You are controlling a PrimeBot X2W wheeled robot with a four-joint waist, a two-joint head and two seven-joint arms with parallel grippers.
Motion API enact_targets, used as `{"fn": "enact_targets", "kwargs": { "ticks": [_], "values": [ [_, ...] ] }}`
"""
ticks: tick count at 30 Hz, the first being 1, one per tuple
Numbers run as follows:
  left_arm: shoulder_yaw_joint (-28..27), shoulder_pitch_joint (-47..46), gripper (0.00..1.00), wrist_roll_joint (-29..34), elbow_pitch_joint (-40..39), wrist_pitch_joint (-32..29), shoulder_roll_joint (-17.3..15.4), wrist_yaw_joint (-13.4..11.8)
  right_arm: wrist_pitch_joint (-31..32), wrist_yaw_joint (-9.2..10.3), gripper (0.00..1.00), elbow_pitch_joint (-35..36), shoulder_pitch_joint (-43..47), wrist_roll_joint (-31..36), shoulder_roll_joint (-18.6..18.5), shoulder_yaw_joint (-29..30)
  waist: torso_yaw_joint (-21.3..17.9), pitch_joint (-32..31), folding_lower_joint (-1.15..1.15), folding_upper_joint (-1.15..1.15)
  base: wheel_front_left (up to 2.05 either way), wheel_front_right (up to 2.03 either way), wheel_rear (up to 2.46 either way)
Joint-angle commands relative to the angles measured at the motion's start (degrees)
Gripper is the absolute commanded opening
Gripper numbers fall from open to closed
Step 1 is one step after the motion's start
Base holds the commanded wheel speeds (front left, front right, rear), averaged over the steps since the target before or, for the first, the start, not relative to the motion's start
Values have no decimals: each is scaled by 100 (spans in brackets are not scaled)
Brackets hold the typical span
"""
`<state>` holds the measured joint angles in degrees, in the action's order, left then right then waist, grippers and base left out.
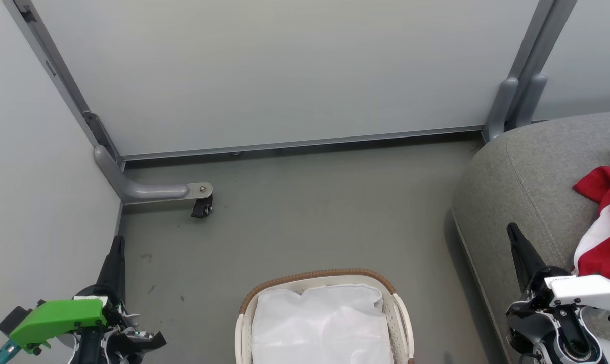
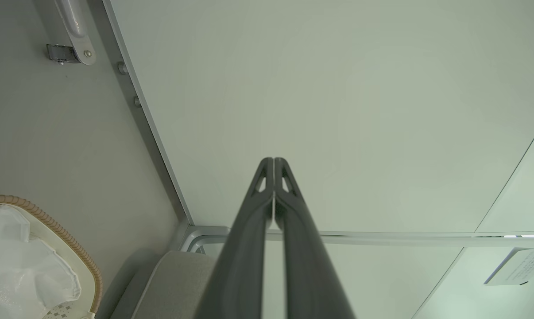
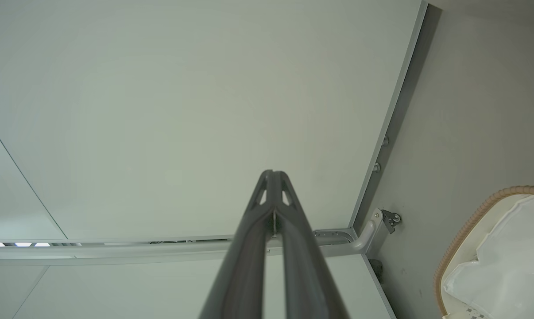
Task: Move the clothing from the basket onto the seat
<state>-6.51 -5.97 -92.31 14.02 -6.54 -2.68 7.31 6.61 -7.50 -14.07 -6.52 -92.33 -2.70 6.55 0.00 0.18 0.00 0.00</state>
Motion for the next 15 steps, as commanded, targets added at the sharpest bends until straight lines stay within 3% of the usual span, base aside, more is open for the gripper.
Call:
{"fn": "enact_targets", "kwargs": {
  "ticks": [1, 15],
  "values": [
    [-13, -53, 0, -19, -6, -20, -38, 33, 8, 2, 0, 19, 61, -17, -34, 10, 0, 0, 0, 0, 0, 0, 0],
    [-13, -53, 0, -19, -6, -19, -38, 33, 7, 2, 0, 19, 61, -17, -34, 9, 0, 0, 0, 0, 0, 0, 0]
  ]
}}
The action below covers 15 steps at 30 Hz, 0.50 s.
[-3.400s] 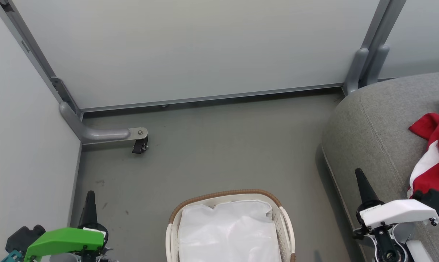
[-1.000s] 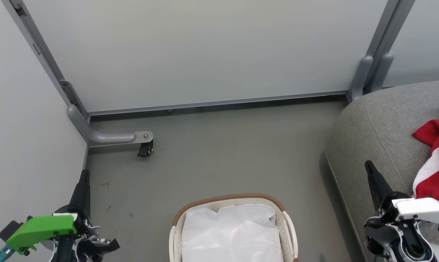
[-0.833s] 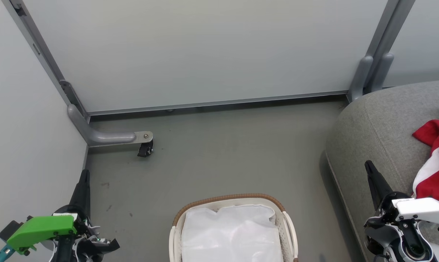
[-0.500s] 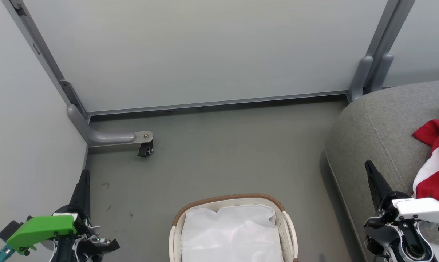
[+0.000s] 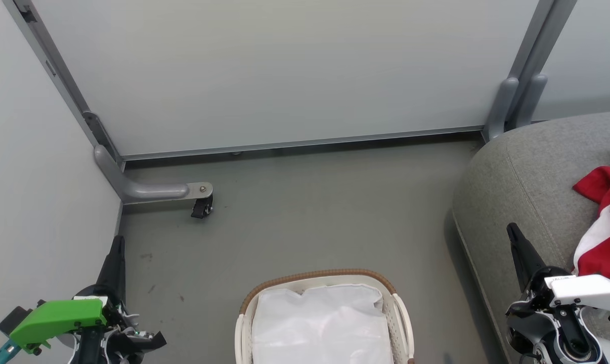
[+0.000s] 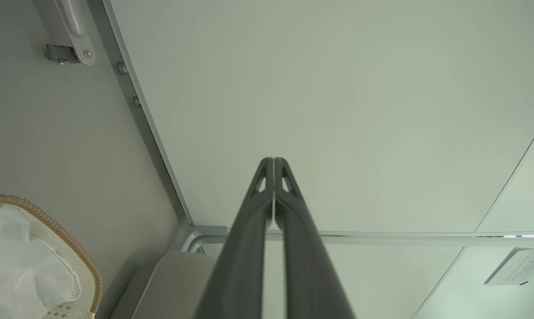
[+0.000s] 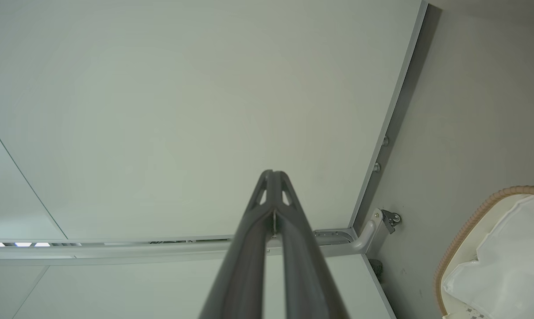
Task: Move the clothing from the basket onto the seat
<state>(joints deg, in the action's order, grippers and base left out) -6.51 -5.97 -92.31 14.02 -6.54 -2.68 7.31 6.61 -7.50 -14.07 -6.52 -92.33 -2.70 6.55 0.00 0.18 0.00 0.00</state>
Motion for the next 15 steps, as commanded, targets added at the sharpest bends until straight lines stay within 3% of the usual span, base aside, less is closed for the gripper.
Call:
{"fn": "enact_targets", "kwargs": {
  "ticks": [1, 15],
  "values": [
    [-13, -53, 0, -19, -6, -19, -38, 33, 7, 2, 0, 19, 61, -17, -34, 9, 0, 0, 0, 0, 0, 0, 0],
    [-12, -53, 0, -19, -7, -19, -38, 33, 7, 2, 0, 18, 61, -17, -34, 9, 0, 0, 0, 0, 0, 0, 0]
  ]
}}
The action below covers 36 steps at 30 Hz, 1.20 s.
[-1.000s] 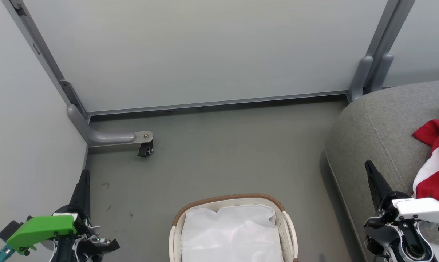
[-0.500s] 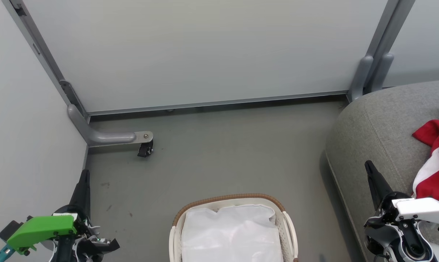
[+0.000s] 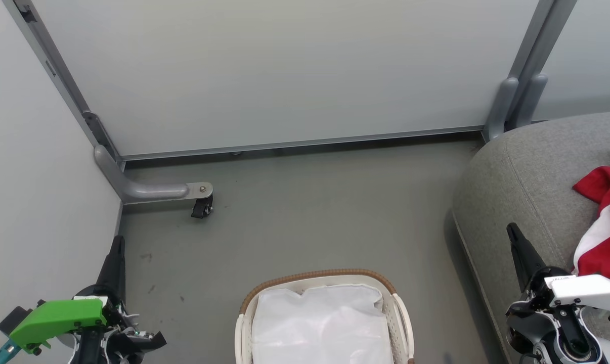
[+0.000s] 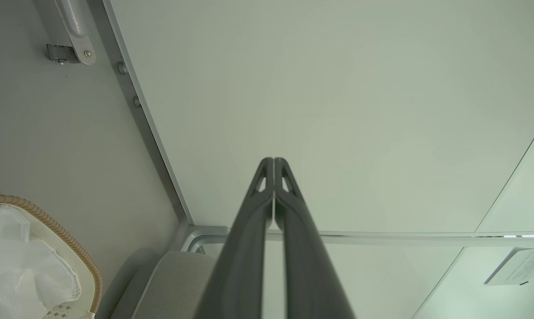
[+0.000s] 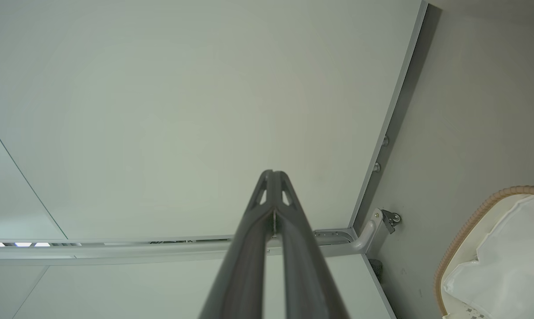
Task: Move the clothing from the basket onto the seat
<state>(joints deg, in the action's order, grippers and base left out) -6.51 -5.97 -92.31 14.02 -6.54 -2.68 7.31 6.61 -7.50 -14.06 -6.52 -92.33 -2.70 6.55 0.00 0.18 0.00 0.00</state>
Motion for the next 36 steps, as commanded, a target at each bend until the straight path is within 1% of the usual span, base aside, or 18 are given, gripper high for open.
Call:
{"fn": "enact_targets", "kwargs": {
  "ticks": [1, 36],
  "values": [
    [-12, -53, 0, -19, -7, -19, -38, 33, 7, 2, 0, 17, 61, -17, -34, 9, 0, 0, 0, 0, 0, 0, 0],
    [-12, -52, 0, -19, -8, -18, -38, 33, 7, 2, 0, 17, 61, -18, -33, 8, 0, 0, 0, 0, 0, 0, 0]
  ]
}}
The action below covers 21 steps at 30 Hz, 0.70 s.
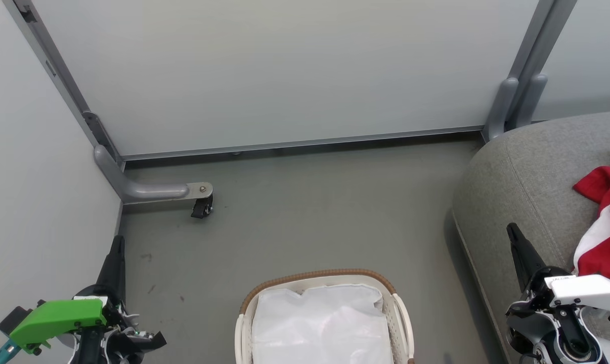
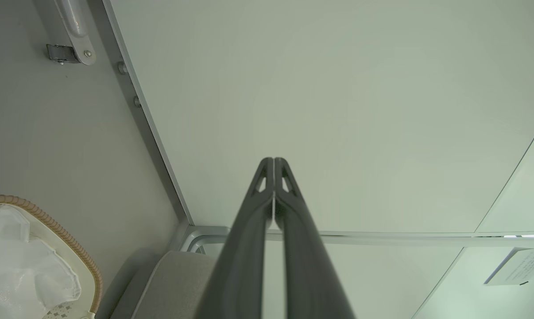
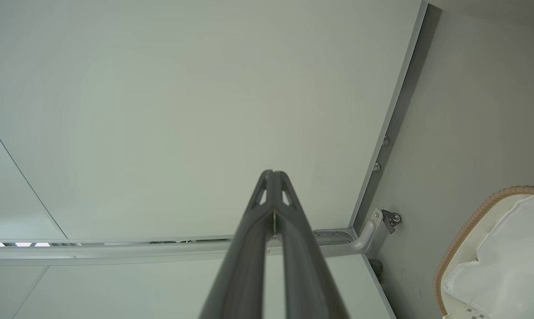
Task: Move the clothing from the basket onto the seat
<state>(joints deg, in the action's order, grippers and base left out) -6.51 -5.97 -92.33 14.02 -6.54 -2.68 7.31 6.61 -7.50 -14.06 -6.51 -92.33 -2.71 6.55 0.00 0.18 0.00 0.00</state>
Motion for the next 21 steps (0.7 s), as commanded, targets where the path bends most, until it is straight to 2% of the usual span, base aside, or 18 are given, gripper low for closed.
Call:
{"fn": "enact_targets", "kwargs": {
  "ticks": [1, 21],
  "values": [
    [-12, -52, 0, -19, -8, -18, -38, 33, 6, 2, 0, 17, 61, -18, -32, 8, 0, 0, 0, 0, 0, 0, 0],
    [-11, -52, 0, -18, -7, -18, -38, 33, 7, 2, 0, 17, 61, -18, -32, 8, 0, 0, 0, 0, 0, 0, 0]
  ]
}}
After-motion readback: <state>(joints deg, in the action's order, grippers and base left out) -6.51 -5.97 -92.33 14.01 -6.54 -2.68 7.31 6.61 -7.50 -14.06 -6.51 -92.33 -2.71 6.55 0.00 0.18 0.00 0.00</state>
